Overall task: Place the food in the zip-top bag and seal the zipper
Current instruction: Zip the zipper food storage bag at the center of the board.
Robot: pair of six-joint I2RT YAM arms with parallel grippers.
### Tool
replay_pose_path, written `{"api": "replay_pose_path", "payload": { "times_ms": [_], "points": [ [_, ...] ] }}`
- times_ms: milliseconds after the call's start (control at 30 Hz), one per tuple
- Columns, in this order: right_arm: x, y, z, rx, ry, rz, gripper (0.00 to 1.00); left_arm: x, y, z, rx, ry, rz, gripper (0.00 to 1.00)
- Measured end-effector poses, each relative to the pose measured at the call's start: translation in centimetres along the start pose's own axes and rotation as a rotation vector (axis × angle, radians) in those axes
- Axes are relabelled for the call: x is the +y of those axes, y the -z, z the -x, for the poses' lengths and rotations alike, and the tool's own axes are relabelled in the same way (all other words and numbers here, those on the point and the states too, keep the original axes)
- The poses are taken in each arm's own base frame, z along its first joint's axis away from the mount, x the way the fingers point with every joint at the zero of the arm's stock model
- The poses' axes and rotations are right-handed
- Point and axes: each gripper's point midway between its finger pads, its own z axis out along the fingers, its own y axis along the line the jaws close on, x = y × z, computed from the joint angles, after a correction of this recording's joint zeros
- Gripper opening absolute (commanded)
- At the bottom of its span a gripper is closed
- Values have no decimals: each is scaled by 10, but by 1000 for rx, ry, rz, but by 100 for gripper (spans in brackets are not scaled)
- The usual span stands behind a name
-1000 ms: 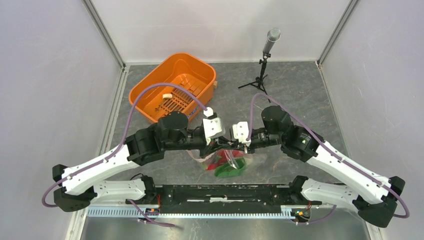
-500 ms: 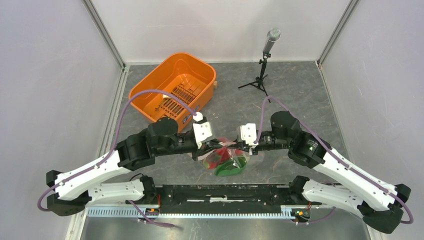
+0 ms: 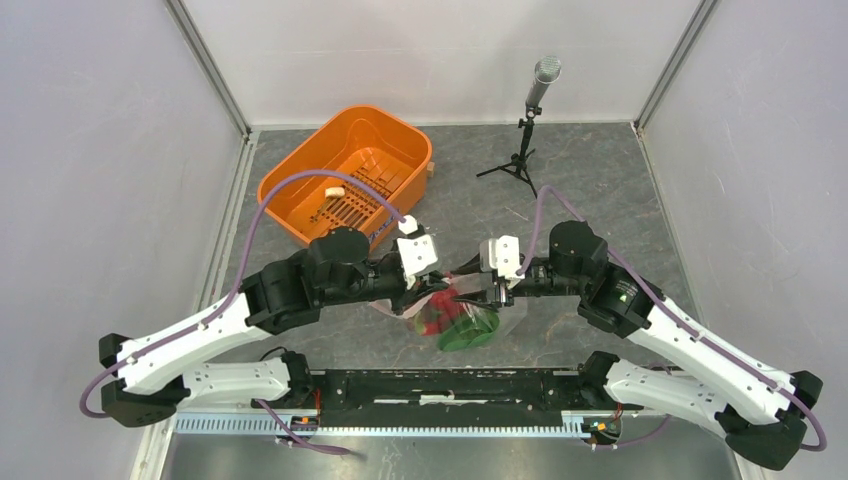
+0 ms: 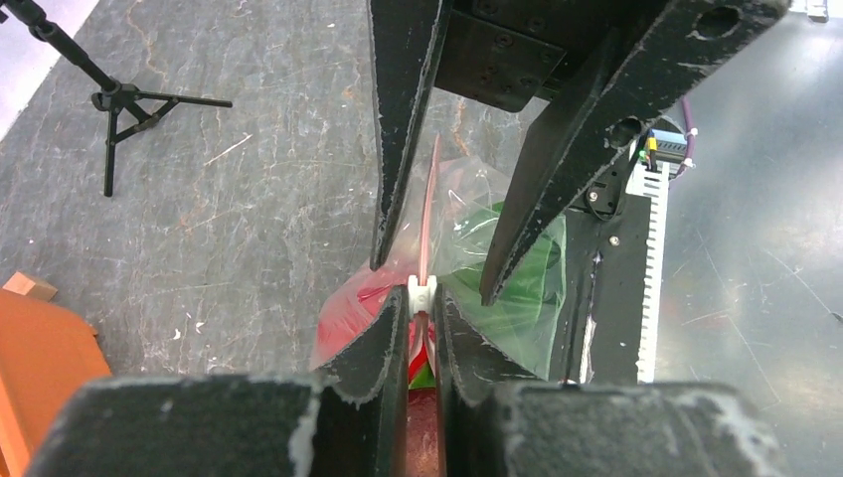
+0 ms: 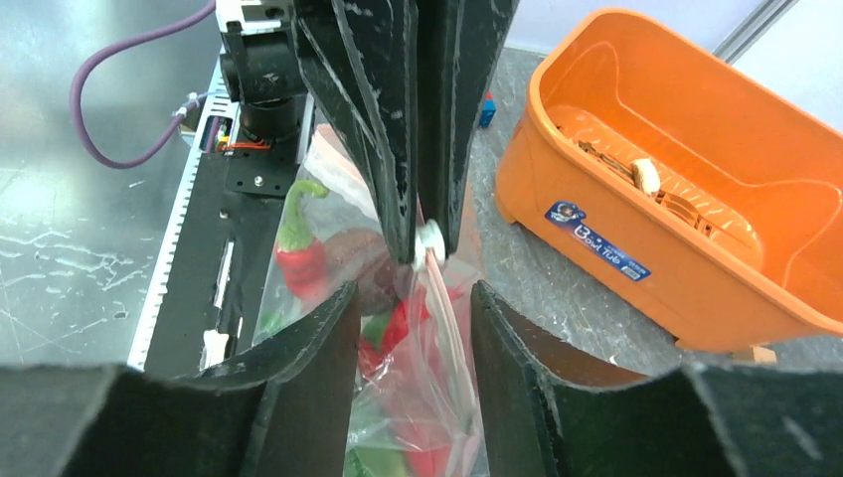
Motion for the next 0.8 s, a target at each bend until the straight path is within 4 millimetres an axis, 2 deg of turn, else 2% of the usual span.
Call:
{"api": "replay_pose_path", "payload": {
  "times_ms": [100,167,267,333,533,800],
  "points": [
    [0,0,3,-13,-4,-1,43,0,-4,1,6,9,-2,2],
    [0,0,3,-13,-9,-1,24,0,-4,2,5,12,-2,2],
    [-1,0,3,-10,-16,-5,12,0,-3,2,6,16,-3,2],
    [-1,0,3,-10,-19,-10,0,-1,-3,1,8,19,-3,2],
    [-7,3,3,-45,-16,-71,0,0,0,2,2,23,6,2],
    [-12,9,13,-102,-7,-127,0,4,16,7,-38,29,45,2]
  ]
}}
